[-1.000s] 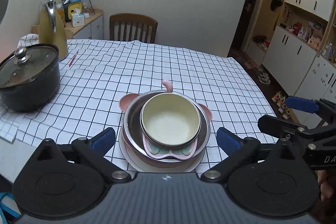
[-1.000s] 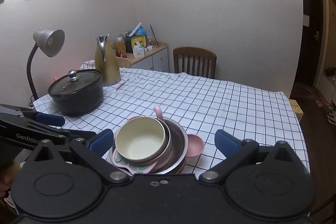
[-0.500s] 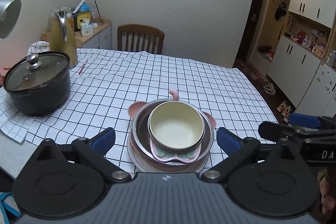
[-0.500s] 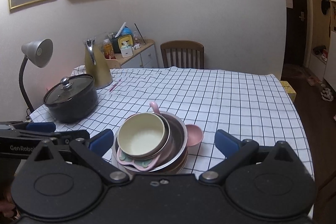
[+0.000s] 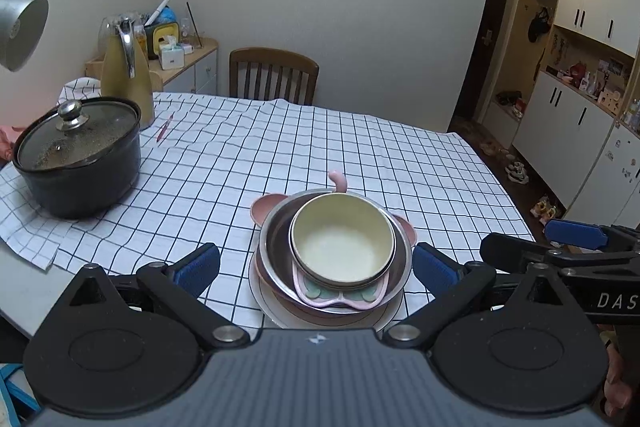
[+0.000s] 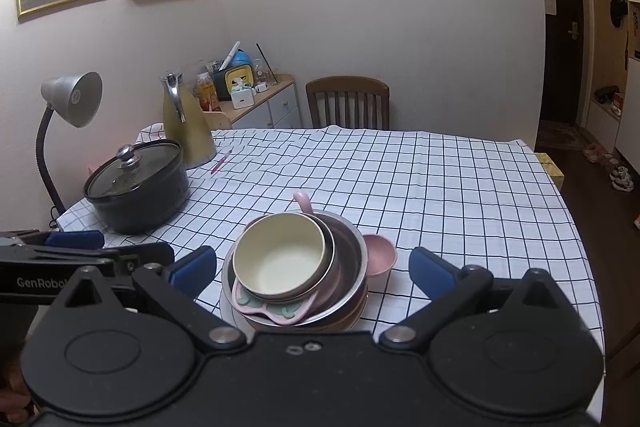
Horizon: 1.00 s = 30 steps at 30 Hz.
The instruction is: Organize plates and bowls
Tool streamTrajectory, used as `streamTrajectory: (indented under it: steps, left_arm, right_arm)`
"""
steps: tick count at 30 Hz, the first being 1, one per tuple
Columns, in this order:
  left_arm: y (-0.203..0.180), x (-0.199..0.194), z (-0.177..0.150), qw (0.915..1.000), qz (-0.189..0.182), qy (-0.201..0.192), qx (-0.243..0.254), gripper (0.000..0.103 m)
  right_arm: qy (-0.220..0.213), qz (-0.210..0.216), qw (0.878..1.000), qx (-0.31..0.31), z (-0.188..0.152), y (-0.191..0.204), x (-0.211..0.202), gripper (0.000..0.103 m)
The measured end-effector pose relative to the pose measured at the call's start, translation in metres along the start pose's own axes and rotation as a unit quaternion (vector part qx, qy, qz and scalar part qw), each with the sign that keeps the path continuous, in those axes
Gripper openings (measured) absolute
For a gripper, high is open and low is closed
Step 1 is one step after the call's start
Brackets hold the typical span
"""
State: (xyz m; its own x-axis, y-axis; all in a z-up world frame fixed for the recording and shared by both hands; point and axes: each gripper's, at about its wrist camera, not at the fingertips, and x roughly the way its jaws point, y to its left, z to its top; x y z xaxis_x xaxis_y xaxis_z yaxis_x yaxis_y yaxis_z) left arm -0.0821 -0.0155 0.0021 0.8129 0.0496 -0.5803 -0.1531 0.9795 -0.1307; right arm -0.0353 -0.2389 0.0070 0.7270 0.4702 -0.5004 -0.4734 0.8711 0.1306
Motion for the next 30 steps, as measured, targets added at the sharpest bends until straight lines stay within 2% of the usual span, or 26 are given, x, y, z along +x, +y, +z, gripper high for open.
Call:
streamTrajectory:
  steps: [30]
  left_arm:
    - [0.005, 0.003, 0.002, 0.9998, 0.016, 0.002, -0.012, 0.103]
  right_arm:
    - [0.005, 0.006, 1.000, 0.016, 0.002, 0.000, 0.014, 0.103]
